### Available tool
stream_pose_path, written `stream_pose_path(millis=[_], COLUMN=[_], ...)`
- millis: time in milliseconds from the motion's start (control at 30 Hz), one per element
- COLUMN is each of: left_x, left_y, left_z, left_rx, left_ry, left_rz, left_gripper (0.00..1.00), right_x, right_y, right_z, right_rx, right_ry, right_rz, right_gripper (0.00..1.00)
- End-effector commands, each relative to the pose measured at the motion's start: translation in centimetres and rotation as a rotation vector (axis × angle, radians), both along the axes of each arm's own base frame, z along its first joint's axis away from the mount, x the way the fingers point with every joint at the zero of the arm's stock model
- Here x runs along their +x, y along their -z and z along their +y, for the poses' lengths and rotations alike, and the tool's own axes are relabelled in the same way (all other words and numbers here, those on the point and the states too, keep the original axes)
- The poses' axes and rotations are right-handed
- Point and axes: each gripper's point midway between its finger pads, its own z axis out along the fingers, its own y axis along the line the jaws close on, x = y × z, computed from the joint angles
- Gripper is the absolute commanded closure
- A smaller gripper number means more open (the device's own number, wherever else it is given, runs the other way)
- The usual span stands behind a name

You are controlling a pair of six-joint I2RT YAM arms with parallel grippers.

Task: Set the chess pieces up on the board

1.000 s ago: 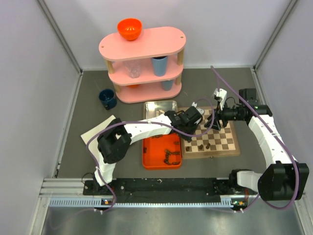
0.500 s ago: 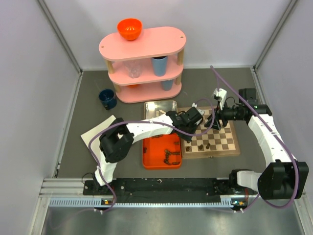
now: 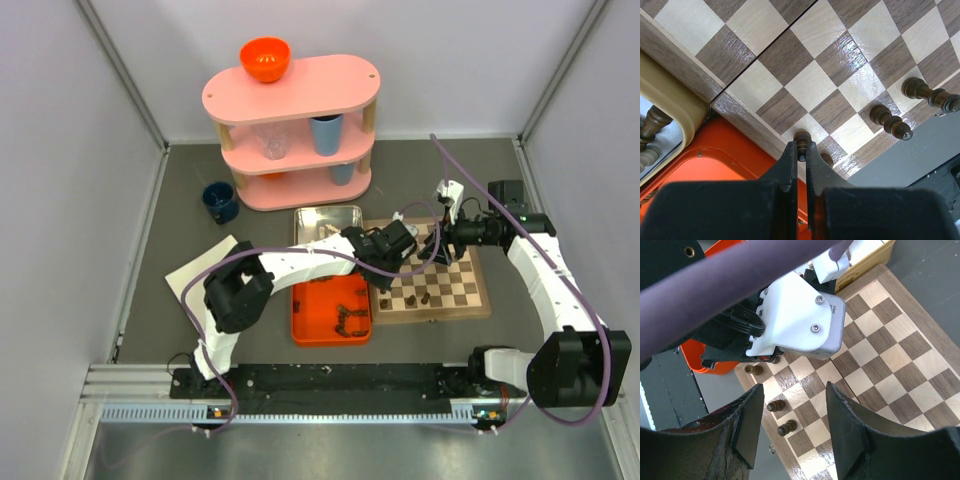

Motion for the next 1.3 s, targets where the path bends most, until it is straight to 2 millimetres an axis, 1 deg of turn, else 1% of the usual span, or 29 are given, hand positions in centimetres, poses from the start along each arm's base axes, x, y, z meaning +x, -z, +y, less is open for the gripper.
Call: stream_pose_path(millis=[0,233,367,533,767,967,1000,1067,1100,1133,1167,1233,1267], left_x=[-0.7,-0.6,-0.5,-0.3,0.0,0.3,0.4,0.6,0.8,0.9,1.0,1.4,1.4], left_y=[0.4,0.6,0.5,0.1,-0.8,-2.6,-3.4,-4.2,-5.1,-5.5,-6.5,-7.5,-8.8], left_z=[-0.5,-0.6,-0.6,-0.5,-0.6,-0.9,-0.9,-0.9,-0.8,-0.8,-0.8,-0.7,-0.6], left_rx=[0.015,0.017,0.019,0.018,0.006,-0.029,-0.042,-0.058,-0.072,-0.082,-0.107,-0.136,-0.166], left_ry=[0.035,0.030,0.024,0.017,0.006,-0.005,-0.011,-0.017,-0.024,-0.027,-0.031,-0.040,-0.044], left_rz=[0.012,0.015,0.009,-0.006,-0.023,-0.046,-0.057,-0.074,-0.093,-0.103,-0.121,-0.156,-0.178], left_gripper=[0.98,0.97,0.89,0.74,0.64,0.55,0.53,0.50,0.48,0.45,0.40,0.36,0.32], right_x=[0.3,0.3,0.3,0.3,0.3,0.3,0.3,0.3,0.3,0.3,0.3,0.2,0.2], right_y=[-0.8,-0.8,-0.8,-0.8,-0.8,-0.7,-0.7,-0.6,-0.7,-0.7,-0.7,-0.9,-0.8], right_z=[0.3,0.3,0.3,0.3,0.4,0.3,0.3,0.3,0.2,0.2,0.1,0.1,-0.1], right_rx=[0.032,0.030,0.031,0.031,0.032,0.031,0.030,0.027,0.026,0.023,0.017,0.013,0.003], right_ry=[-0.011,-0.010,-0.011,-0.011,-0.015,-0.014,-0.013,-0.014,-0.011,-0.009,-0.010,-0.013,-0.009], right_rz=[-0.026,-0.026,-0.027,-0.027,-0.030,-0.027,-0.027,-0.026,-0.028,-0.032,-0.037,-0.055,-0.064], right_gripper=[0.47,0.47,0.48,0.47,0.47,0.47,0.47,0.47,0.47,0.47,0.47,0.47,0.47])
